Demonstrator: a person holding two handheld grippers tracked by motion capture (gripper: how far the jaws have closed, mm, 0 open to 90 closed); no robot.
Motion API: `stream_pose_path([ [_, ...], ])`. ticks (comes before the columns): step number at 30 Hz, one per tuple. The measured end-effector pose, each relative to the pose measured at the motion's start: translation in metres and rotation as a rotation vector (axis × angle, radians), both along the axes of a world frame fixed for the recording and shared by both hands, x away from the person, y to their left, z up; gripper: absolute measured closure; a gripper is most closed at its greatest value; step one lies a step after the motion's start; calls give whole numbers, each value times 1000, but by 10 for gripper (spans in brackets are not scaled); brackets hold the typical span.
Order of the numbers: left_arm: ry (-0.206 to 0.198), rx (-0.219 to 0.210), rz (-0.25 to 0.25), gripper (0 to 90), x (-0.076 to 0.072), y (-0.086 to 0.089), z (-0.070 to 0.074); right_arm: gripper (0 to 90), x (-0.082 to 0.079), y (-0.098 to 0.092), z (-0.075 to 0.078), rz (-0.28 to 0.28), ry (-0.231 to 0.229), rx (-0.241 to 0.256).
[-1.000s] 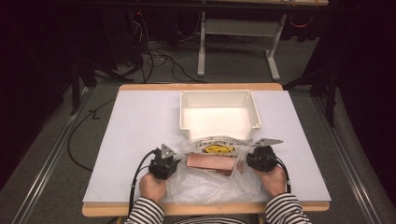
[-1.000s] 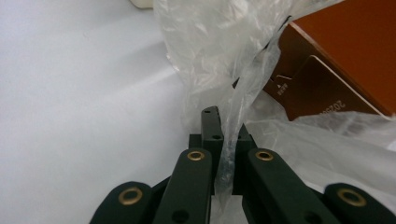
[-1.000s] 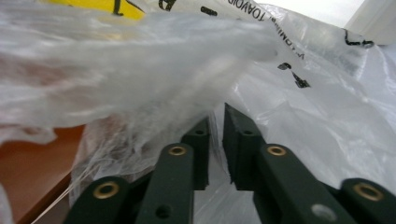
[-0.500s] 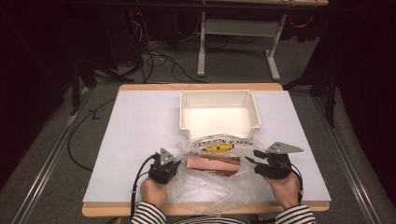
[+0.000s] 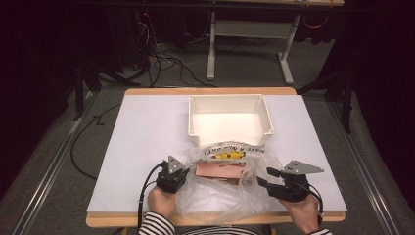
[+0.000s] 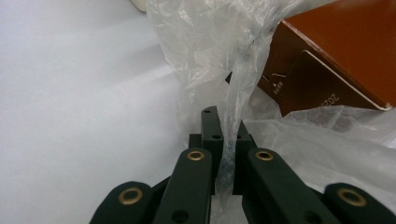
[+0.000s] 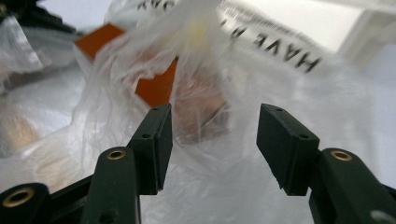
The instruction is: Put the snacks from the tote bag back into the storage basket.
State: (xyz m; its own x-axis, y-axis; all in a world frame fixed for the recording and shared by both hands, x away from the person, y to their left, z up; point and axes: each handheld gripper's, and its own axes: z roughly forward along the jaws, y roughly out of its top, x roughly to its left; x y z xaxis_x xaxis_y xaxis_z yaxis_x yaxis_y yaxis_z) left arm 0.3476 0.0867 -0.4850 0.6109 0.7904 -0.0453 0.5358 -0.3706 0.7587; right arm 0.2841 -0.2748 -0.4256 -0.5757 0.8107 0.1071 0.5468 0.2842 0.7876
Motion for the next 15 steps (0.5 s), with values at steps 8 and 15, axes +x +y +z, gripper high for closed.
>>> stream_pose_path([
  [8,4,-3,1,900,0,0,0,519,17,17,-22,5,18,-46],
  [15,5,-10,12,900,2,1,0,636,34,27,-23,14,-16,-83],
])
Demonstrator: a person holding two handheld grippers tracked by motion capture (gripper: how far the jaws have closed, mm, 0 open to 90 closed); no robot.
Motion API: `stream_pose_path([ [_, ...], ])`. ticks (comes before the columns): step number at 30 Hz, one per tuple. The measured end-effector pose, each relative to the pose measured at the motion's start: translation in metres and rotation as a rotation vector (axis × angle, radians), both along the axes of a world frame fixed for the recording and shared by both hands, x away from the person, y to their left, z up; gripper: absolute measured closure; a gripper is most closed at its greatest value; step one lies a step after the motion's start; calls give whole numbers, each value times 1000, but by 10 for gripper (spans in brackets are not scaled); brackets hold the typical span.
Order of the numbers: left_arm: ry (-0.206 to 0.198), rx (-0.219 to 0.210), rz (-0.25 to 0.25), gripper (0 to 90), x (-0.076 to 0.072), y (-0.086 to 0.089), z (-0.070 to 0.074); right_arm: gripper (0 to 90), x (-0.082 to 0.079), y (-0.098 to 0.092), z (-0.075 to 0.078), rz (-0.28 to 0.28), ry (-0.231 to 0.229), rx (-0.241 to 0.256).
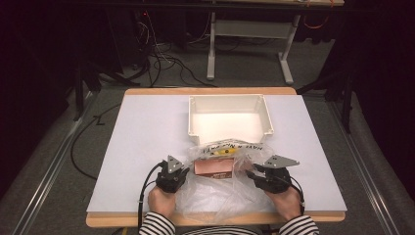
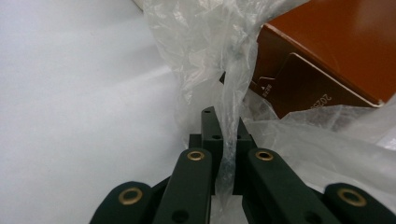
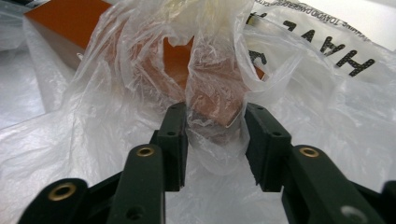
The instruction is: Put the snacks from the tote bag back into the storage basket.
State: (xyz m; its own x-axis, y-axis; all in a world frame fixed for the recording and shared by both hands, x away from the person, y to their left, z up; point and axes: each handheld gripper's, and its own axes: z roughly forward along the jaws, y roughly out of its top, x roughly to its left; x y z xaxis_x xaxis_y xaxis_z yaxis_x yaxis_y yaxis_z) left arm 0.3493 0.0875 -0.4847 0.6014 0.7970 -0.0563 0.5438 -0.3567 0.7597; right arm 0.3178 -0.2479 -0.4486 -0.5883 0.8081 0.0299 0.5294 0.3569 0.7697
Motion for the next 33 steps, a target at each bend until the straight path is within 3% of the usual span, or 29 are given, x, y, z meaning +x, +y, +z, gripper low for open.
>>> stream_pose_path([
  [2,-2,4,7,900,2,0,0,662,2,0,0,2,-3,0],
  [4,9,-4,19,900,7,2,1,795,5,-4,0,-7,-4,1],
  [7,6,-1,23,900,7,2,0,887,1,-9,0,-7,-17,-8],
  [11,6,-4,19,900,8,2,0,898,-3,-17,-1,-15,-17,-22],
  [15,4,2,17,900,13,2,0,900,-6,-37,-10,-60,37,-36],
  [21,-1,7,16,900,16,1,0,897,-3,-48,-19,-95,69,-54],
  [23,-3,4,15,900,16,2,0,876,0,-47,-20,-102,72,-62],
  [26,-10,11,14,900,15,1,-1,775,1,-43,-21,-112,78,-65],
  [28,-13,13,14,900,15,0,-1,684,-5,-43,-13,-108,54,-48],
  [33,-7,-2,14,900,16,2,-1,592,-9,-49,3,-115,15,0],
])
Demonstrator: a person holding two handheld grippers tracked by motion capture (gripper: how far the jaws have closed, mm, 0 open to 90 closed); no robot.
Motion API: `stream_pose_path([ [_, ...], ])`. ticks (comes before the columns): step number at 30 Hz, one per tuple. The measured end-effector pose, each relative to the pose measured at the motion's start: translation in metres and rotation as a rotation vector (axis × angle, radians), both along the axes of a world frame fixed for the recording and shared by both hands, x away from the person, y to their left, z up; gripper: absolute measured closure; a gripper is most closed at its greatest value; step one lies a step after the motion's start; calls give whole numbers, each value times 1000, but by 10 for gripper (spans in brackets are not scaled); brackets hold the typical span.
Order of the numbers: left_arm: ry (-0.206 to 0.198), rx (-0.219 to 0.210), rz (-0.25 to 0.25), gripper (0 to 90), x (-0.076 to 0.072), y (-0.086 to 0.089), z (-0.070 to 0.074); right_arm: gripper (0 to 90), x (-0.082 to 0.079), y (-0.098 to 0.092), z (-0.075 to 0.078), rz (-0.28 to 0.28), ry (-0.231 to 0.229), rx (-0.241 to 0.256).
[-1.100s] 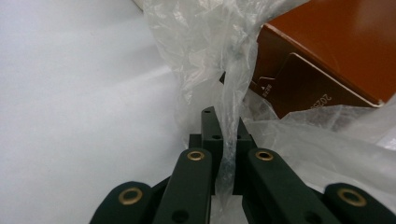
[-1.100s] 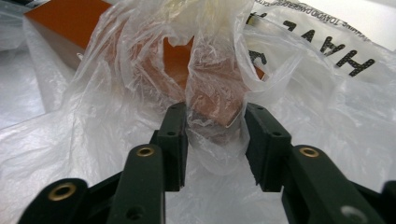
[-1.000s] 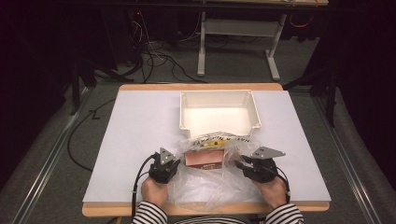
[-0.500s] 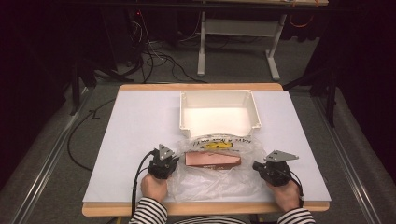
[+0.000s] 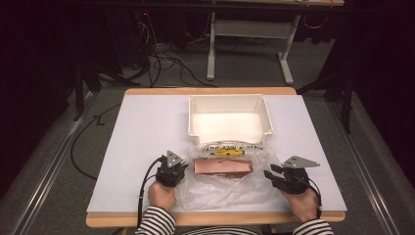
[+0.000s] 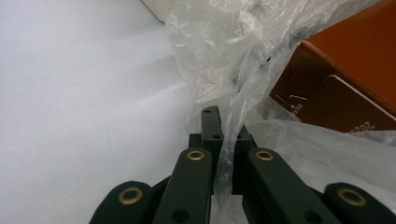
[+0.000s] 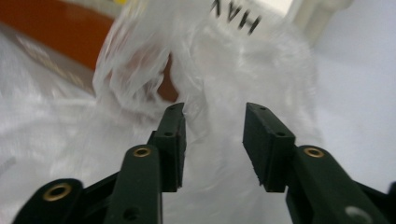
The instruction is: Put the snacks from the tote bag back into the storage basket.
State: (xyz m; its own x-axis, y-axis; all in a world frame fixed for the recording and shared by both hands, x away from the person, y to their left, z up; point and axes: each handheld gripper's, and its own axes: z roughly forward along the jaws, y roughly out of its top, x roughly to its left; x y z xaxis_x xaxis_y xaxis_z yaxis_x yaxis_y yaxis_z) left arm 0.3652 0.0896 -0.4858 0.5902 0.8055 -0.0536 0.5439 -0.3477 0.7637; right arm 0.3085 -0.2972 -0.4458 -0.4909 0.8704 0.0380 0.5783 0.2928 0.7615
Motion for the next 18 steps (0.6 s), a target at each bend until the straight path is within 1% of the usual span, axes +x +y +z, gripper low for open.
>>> stream_pose_path([
  [2,-7,8,0,900,-1,-1,0,566,0,-6,7,-17,-8,25],
  [5,-16,19,1,900,-2,-2,0,552,-1,-17,18,-48,-35,55],
  [6,-17,19,1,900,-2,-2,0,542,-4,-24,28,-72,-63,95],
  [7,-17,19,1,900,-2,-2,0,542,-4,-24,28,-72,-63,95],
  [10,-18,21,1,900,-2,-2,0,528,-6,-28,43,-65,-108,135],
  [11,-20,20,1,900,-2,-3,0,525,-7,-26,49,-59,-117,138],
  [12,-19,21,1,900,-2,-2,0,516,-7,-20,58,-35,-129,140],
  [13,-19,22,1,900,-2,-2,0,516,-7,-20,58,-35,-129,140],
  [14,-20,22,1,900,-2,-3,0,514,-6,-17,61,-22,-132,136],
  [15,-19,23,1,900,-2,-3,0,512,-5,-11,66,-6,-141,121],
  [16,-19,23,1,900,-2,-3,0,506,-3,-6,70,3,-148,117],
  [18,-20,22,1,900,-2,-3,0,492,0,1,78,14,-158,124],
])
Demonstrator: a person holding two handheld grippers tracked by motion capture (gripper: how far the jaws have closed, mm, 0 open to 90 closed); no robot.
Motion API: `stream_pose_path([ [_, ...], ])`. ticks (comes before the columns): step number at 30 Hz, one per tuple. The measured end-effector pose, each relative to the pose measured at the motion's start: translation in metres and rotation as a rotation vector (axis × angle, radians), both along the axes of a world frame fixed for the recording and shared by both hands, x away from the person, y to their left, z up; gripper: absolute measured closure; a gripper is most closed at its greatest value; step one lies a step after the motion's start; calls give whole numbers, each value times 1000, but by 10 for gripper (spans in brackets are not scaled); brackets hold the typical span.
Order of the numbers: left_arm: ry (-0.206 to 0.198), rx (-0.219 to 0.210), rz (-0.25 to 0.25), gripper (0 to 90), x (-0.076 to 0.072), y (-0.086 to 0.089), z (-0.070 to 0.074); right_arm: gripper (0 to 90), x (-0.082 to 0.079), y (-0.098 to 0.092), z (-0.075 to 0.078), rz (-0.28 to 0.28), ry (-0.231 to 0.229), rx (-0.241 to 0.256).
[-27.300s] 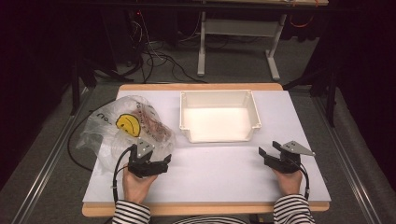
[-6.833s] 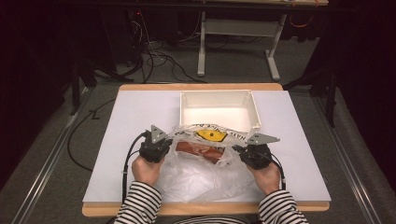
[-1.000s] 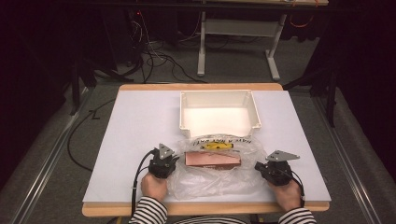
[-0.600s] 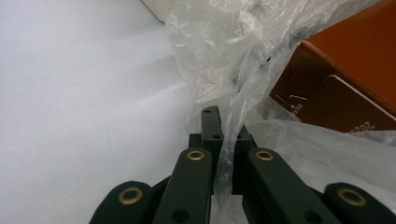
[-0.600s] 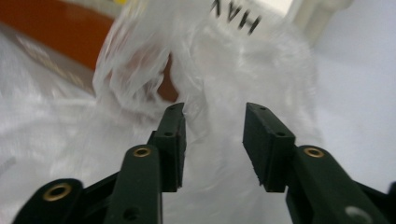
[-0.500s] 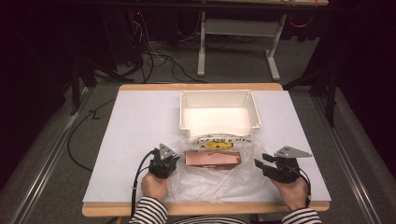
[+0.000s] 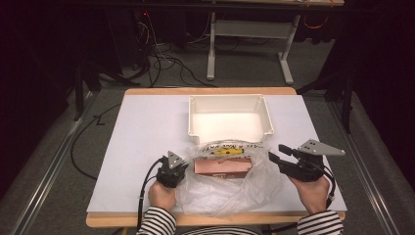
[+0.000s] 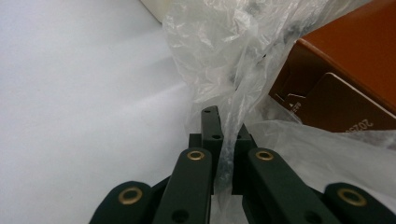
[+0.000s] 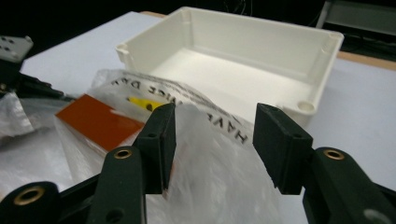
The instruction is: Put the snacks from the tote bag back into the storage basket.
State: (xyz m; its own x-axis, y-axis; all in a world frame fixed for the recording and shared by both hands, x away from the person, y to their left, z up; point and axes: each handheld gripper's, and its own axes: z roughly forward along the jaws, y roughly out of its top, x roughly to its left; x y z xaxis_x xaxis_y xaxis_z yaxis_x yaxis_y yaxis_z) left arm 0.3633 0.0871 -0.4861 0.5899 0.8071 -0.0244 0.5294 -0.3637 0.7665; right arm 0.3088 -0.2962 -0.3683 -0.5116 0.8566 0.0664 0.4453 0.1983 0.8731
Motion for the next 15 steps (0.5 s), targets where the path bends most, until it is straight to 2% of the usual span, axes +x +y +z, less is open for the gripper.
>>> stream_pose_path([
  [3,4,-4,0,900,0,0,0,466,4,13,8,28,1,2],
  [5,3,-3,-1,900,0,0,0,449,8,26,10,57,9,-29],
  [7,0,-2,0,900,0,0,0,436,13,36,8,70,27,-38],
  [8,0,-2,0,900,0,0,0,428,17,40,5,75,39,-50],
  [9,3,-2,-1,900,0,0,0,415,24,48,-4,75,70,-72],
  [10,3,-4,0,900,0,1,0,415,24,48,-4,75,70,-72],
  [11,6,-6,1,900,1,1,0,405,31,51,-13,70,104,-83],
  [12,6,-6,1,900,1,1,0,405,31,51,-13,70,104,-83],
  [15,4,-3,1,900,0,1,0,401,38,53,-29,52,157,-83],
])
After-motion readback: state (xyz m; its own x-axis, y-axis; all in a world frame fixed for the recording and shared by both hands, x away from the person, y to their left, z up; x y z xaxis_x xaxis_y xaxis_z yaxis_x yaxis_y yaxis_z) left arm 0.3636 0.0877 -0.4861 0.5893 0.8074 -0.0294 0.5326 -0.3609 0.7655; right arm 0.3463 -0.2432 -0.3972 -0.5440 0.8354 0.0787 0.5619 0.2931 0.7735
